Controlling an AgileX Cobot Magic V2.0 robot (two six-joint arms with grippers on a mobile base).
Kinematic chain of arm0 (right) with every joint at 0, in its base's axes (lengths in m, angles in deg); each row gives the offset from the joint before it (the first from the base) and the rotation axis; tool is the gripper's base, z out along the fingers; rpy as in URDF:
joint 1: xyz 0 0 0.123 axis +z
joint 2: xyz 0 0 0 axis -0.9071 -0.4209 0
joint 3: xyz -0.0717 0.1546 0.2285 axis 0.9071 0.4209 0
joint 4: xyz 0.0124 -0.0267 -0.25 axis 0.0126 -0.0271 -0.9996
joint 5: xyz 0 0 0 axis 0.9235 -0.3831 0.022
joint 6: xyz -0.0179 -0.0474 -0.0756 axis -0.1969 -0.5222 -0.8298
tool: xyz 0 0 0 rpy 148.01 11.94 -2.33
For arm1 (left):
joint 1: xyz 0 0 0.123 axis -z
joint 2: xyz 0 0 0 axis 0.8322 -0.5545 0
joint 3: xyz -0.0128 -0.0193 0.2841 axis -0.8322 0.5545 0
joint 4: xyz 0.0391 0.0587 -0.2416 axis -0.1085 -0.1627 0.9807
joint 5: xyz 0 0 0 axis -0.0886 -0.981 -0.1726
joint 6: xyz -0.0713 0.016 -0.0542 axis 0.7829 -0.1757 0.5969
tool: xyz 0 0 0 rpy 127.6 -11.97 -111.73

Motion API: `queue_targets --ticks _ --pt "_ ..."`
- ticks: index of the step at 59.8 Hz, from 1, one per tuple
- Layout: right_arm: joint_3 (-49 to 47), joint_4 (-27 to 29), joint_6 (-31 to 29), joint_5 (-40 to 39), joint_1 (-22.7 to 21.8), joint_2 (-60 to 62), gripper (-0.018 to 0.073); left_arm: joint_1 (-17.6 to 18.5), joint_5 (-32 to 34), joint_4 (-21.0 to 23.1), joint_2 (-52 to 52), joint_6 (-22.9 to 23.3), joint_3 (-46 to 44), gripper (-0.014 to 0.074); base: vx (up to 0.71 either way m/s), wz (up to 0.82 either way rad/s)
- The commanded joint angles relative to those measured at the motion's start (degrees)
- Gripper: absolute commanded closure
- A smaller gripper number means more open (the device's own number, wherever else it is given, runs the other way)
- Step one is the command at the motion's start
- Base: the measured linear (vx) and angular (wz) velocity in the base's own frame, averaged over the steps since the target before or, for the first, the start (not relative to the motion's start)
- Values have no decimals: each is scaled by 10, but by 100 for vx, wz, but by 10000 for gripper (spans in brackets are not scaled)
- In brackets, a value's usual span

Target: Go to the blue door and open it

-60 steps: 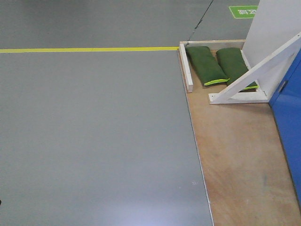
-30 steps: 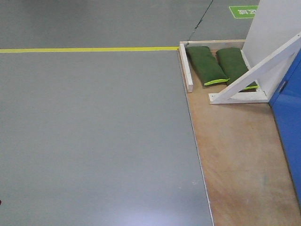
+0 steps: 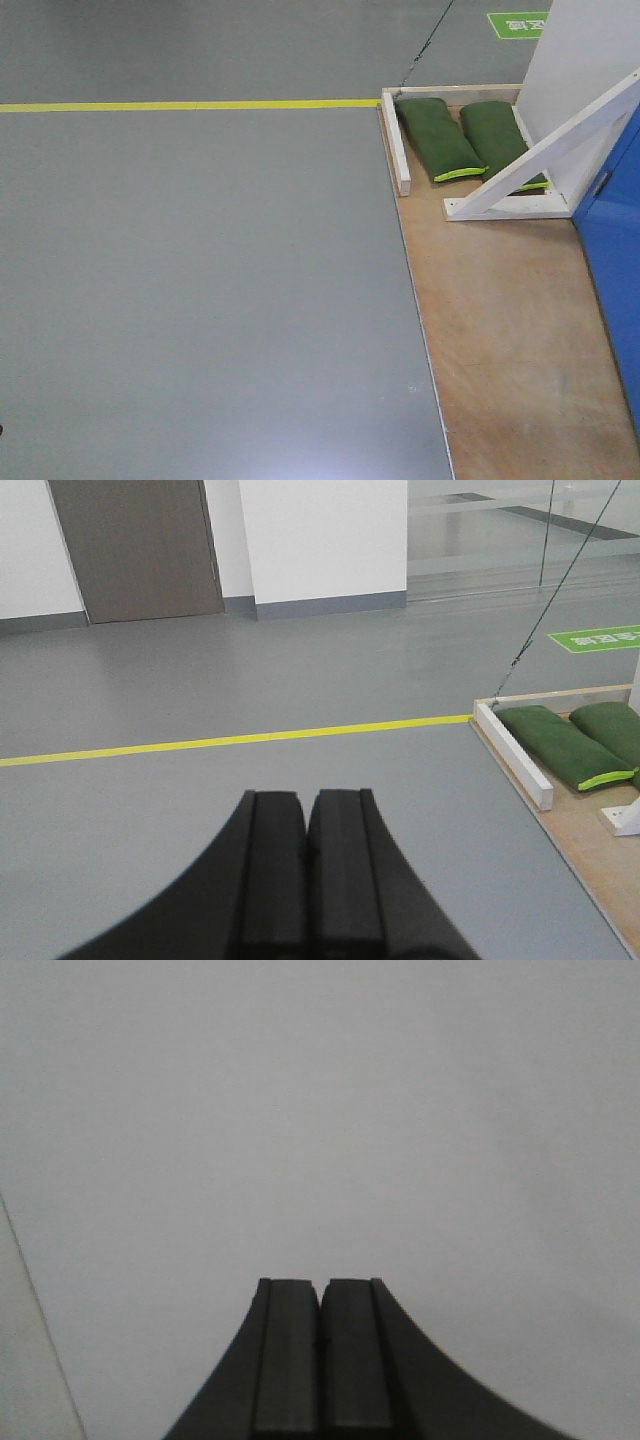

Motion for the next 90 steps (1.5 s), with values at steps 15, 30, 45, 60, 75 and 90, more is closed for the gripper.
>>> queue_targets --ticks 15,30,45,60,75,90 --pt "-115 52 -10 -52 45 -26 567 4 48 0 8 2 3 526 0 0" --pt "-135 70 -59 -66 85 -50 567 4 48 0 8 2 3 526 0 0" --pt "-135 70 -88 -95 89 -68 567 4 48 0 8 2 3 526 0 0" --pt "-139 70 -101 -94 99 -86 567 4 48 0 8 2 3 526 0 0" --pt "-183 68 -101 -91 100 -116 567 4 48 0 8 2 3 526 0 0" --pt "-215 65 -101 10 118 -125 567 4 48 0 8 2 3 526 0 0"
